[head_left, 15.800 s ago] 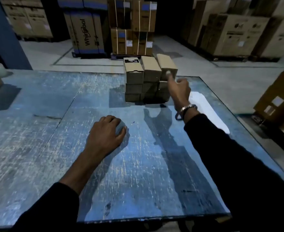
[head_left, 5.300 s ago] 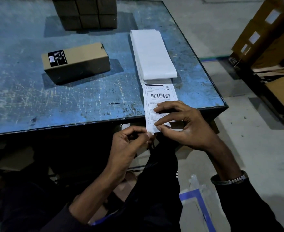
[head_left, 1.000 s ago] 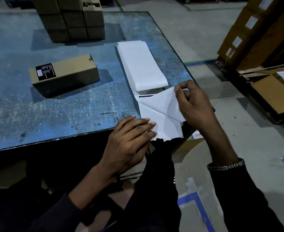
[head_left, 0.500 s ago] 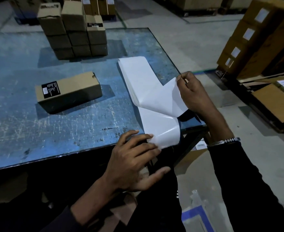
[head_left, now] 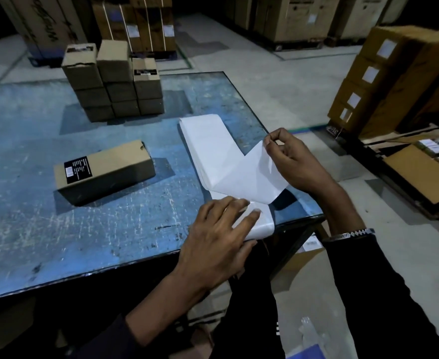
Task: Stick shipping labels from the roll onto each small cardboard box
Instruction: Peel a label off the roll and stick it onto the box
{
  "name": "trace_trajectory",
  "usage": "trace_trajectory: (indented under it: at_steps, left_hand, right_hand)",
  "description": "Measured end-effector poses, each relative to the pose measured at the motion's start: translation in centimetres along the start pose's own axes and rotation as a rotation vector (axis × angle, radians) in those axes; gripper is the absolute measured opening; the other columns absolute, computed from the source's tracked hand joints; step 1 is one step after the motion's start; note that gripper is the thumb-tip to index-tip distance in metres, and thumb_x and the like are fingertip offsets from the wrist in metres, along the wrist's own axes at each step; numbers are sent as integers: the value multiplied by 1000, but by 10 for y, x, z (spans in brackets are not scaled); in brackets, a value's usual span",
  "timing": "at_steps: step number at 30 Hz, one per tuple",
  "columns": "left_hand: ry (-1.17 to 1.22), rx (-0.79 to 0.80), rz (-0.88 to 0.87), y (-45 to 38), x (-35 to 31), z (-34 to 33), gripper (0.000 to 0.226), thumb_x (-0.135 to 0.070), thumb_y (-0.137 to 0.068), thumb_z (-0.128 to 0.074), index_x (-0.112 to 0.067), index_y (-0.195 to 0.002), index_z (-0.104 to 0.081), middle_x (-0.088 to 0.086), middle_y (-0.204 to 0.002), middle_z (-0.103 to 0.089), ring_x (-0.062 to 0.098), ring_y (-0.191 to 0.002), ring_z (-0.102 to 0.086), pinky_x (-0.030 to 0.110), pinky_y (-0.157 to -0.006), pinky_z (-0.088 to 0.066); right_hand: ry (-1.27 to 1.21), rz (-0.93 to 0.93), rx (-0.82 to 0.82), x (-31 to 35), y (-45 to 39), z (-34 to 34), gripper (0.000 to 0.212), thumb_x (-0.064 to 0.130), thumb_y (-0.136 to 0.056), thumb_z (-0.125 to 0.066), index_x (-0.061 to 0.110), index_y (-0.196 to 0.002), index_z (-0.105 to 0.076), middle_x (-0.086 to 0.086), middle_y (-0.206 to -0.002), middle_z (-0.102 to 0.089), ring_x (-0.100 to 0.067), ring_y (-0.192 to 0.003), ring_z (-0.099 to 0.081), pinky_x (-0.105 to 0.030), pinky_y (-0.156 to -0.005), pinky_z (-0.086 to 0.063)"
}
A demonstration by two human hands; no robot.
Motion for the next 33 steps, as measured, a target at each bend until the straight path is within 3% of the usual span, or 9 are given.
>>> trace_trajectory:
  at_steps: [5, 10, 13, 17, 21, 24, 26, 30, 33]
  left_hand:
    - [-18, -10, -41, 4, 0, -7, 43, -36, -91, -77, -19, -131, -72, 10, -140, -66, 32, -132, -59, 46, -109, -45]
    - [5, 15, -53, 5, -1, -8, 43, -40, -94, -74, -24, -134, -70, 1, -134, -70, 23, -123, -64, 39, -90, -57]
    - [79, 7, -22, 3, -3, -3, 45, -54, -95, -70, -26, -131, -73, -3, -130, -72, 20, -118, -67, 37, -86, -58]
    - [368, -43, 166, -4, 0, 12, 38, -57, -99, -68, -29, -123, -78, -15, -124, -74, 7, -110, -71, 33, -83, -60]
    - [613, -127, 397, -17, 21, 28, 22, -47, -102, -70, -29, -112, -76, -19, -110, -74, 1, -99, -72, 34, -78, -59]
    - [631, -118, 374, -25, 29, 37, 35, -59, -102, -62, -29, -98, -78, -17, -94, -76, 4, -85, -73, 33, -71, -58]
    - [637, -56, 376, -28, 32, 36, 44, -61, -104, -56, -26, -89, -79, -14, -84, -76, 5, -78, -72, 35, -69, -57]
    - [518, 17, 304, -29, 30, 26, 18, -50, -98, -70, -35, -93, -80, -24, -82, -74, -5, -75, -68, 31, -69, -58]
    - [414, 76, 222, -26, 25, 18, 15, -49, -94, -72, -37, -98, -80, -21, -88, -75, -1, -83, -65, 33, -71, -56]
  right_hand:
    - [5, 11, -29, 2, -5, 5, 19, 28, -113, -48, 12, -107, -55, 4, -64, -43, -6, -52, -37, -23, -50, -28]
    - [15, -12, -59, 2, -16, 16, 18, 28, -114, -48, 14, -105, -55, 5, -62, -43, -3, -51, -37, -18, -48, -27]
    - [-4, -35, -50, 3, -25, 18, 18, 27, -114, -48, 11, -109, -56, 13, -54, -43, -2, -48, -35, -18, -46, -26]
    - [-65, -81, 21, 2, -32, 12, 19, 28, -114, -48, 13, -111, -58, -7, -79, -54, -18, -68, -47, -27, -55, -33]
    - [-72, -109, 70, 0, -30, 8, 18, 30, -114, -48, 16, -108, -59, -5, -91, -58, -19, -80, -52, -28, -63, -40]
    - [-84, -126, 56, 3, -25, 15, 18, 28, -115, -47, 17, -106, -58, -5, -86, -56, -17, -73, -50, -22, -57, -37]
    - [-120, -122, 47, 7, -22, 24, 18, 30, -115, -46, 20, -104, -58, 0, -83, -58, -13, -70, -52, -27, -61, -39]
    - [-92, -88, 26, 20, -15, 45, 22, 35, -115, -44, 26, -100, -58, 2, -89, -56, -17, -80, -51, -34, -70, -37]
    - [-89, -52, -14, 32, -9, 57, 24, 34, -116, -42, 28, -97, -56, 4, -90, -53, -15, -80, -48, -30, -68, -38]
Point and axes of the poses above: each hand's wrist, its own y-axis away from the middle knuckle, its own z-axis out of the back of the hand, x = y × z, the point moved 4 cm from there along -y, towards the middle knuckle
